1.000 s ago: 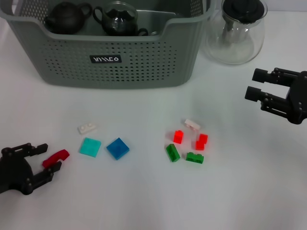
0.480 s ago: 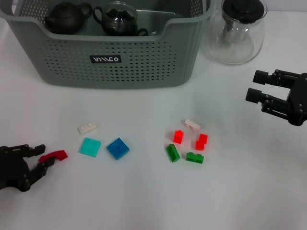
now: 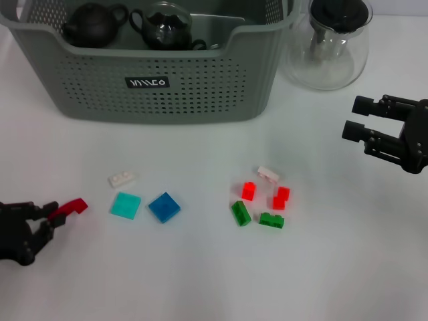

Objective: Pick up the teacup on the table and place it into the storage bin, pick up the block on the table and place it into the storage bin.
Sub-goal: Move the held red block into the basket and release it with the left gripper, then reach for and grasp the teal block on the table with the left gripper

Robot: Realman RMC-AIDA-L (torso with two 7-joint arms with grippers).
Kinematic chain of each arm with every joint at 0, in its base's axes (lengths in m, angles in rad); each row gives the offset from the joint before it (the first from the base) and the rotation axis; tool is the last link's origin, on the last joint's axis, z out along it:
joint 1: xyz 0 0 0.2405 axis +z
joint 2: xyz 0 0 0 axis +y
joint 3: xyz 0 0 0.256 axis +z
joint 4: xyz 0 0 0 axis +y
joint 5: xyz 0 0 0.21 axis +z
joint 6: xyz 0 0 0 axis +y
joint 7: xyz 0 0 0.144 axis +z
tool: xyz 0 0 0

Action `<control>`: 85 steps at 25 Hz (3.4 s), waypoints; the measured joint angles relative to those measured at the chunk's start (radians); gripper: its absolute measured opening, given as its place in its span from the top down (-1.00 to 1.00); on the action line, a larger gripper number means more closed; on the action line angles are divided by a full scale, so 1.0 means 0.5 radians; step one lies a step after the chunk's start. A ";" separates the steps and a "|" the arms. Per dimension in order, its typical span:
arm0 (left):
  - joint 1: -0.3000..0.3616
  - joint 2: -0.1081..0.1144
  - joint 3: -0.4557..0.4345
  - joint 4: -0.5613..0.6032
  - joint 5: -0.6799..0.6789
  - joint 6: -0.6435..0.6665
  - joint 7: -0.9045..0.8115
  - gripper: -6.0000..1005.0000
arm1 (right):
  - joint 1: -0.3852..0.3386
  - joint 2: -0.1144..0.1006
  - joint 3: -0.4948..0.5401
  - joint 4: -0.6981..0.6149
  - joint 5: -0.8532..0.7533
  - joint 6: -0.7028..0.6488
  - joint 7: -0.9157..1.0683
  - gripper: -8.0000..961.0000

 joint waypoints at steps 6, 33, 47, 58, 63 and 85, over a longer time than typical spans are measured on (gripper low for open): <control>-0.070 0.063 -0.124 0.062 -0.045 0.368 -0.180 0.66 | 0.000 -0.003 0.000 0.000 0.004 -0.005 -0.003 -0.15; -1.367 0.366 1.474 0.376 0.017 -0.766 -2.518 0.57 | 0.011 0.013 -0.003 0.002 -0.005 -0.004 -0.019 -0.15; -1.580 0.219 1.727 0.079 0.585 -1.165 -2.916 0.43 | 0.011 0.013 0.000 0.003 -0.002 -0.004 -0.020 -0.15; -0.737 -0.001 1.500 1.176 -0.920 -0.617 -2.231 -0.12 | 0.001 0.013 0.002 0.017 0.003 -0.004 -0.022 -0.15; -0.531 0.014 1.019 1.046 -1.519 0.060 -2.008 -0.25 | 0.006 0.013 0.003 0.016 0.004 -0.004 -0.022 -0.15; -0.250 -0.004 0.528 0.049 -0.070 0.082 -0.244 -0.25 | -0.001 0.009 0.003 0.052 0.004 0.010 -0.018 -0.15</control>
